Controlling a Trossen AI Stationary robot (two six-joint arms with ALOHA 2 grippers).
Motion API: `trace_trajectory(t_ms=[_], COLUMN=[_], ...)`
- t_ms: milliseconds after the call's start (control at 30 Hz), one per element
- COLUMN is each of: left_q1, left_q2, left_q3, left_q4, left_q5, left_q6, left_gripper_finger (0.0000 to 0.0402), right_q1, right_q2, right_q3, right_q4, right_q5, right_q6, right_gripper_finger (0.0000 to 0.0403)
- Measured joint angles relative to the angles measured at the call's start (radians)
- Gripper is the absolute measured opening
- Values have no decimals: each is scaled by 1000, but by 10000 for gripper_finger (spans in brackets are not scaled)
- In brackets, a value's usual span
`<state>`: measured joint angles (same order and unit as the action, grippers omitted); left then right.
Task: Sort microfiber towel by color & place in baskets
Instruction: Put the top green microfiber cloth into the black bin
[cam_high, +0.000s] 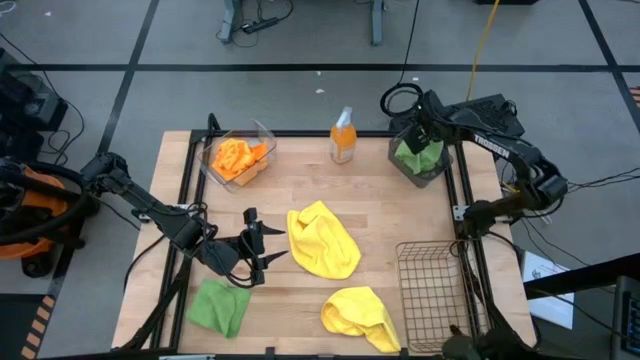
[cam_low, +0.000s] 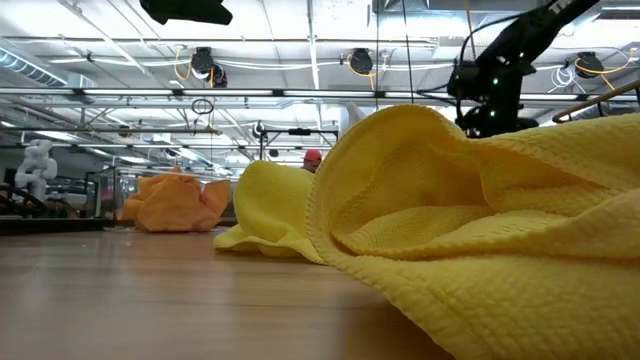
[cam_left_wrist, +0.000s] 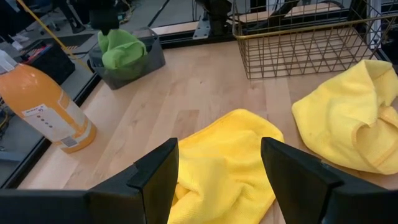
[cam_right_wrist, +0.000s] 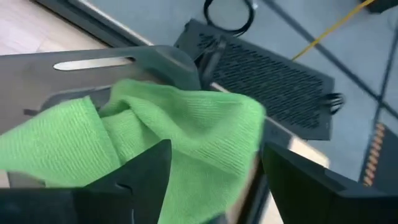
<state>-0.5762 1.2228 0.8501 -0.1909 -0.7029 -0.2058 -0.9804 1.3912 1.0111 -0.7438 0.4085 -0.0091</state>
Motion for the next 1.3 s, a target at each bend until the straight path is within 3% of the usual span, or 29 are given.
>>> trace_trajectory(t_ms=[267,600,933,1133,1300], left_q1=[0,0,0,0,0], left_q2=[0,0,0,0,0], left_q3=[0,0,0,0,0], left_q4=[-1,-5,-5,-5,-4], left_q5=[0,0,0,0,24], left_q6=[0,1,1,1,0], left_gripper_finger=[235,235,235,235,235], right_q1=[-41,-36,44,142,157], right_q2=[134,114,62,62,63], right_q3=[3,7,7,2,-36], right_q4=[30,4,-27,-53,-40], right_q5=[-33,-79,-208,-202,-165], right_q6=[-28,-49,17,88,109], right_gripper_finger=[190,11,5,6,2])
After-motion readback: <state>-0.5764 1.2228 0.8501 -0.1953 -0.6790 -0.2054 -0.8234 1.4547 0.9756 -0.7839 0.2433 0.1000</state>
